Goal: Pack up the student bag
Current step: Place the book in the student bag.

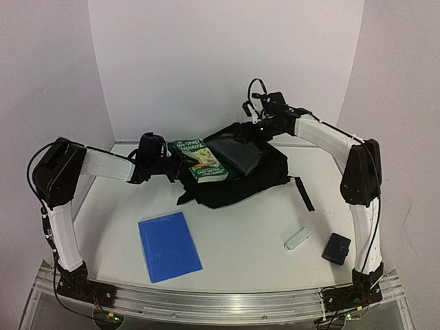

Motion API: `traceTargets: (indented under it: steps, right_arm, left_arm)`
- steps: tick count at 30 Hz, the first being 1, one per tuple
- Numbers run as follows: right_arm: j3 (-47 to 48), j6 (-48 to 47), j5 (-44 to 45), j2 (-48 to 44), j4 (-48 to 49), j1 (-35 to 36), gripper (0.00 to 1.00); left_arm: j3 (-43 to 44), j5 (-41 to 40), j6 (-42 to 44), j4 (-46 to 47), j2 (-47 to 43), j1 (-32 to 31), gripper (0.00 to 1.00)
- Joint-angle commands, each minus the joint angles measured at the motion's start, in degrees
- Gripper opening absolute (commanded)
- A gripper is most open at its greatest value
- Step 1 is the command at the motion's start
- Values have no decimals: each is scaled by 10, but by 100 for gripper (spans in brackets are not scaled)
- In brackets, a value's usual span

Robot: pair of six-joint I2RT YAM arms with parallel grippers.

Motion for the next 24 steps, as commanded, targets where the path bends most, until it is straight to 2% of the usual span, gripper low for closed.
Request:
traceTargets:
  steps: [1, 4, 8, 11, 15, 17, 20, 22, 24]
  right_arm:
    - [34, -83, 92, 35, -17, 37, 70]
    - [45, -107, 130, 64, -17, 51, 70]
    - [60, -134, 173, 98, -19, 64, 70]
    - [67, -144, 199, 114, -25, 65, 76]
    - [69, -159, 222, 129, -25, 68, 72]
    - [74, -174, 242, 142, -26, 71, 62]
    - [98, -181, 272, 157, -35, 73, 23]
    - [106, -172, 257, 150, -41, 72, 3]
    - [108, -157, 222, 134, -46, 72, 0]
  left_arm:
    - [27, 18, -32, 70, 14, 2, 0]
    - [32, 15, -29, 20, 21, 2, 0]
    - [17, 13, -35, 3, 15, 2, 0]
    - [4, 10, -32, -4, 1, 2, 0]
    - [-3, 5, -20, -19, -21, 2, 0]
    - [2, 6, -9, -33, -32, 2, 0]
    - [12, 16, 8, -44, -43, 2, 0]
    - [18, 31, 18, -35, -49, 2, 0]
    - [27, 47, 24, -21, -51, 2, 0]
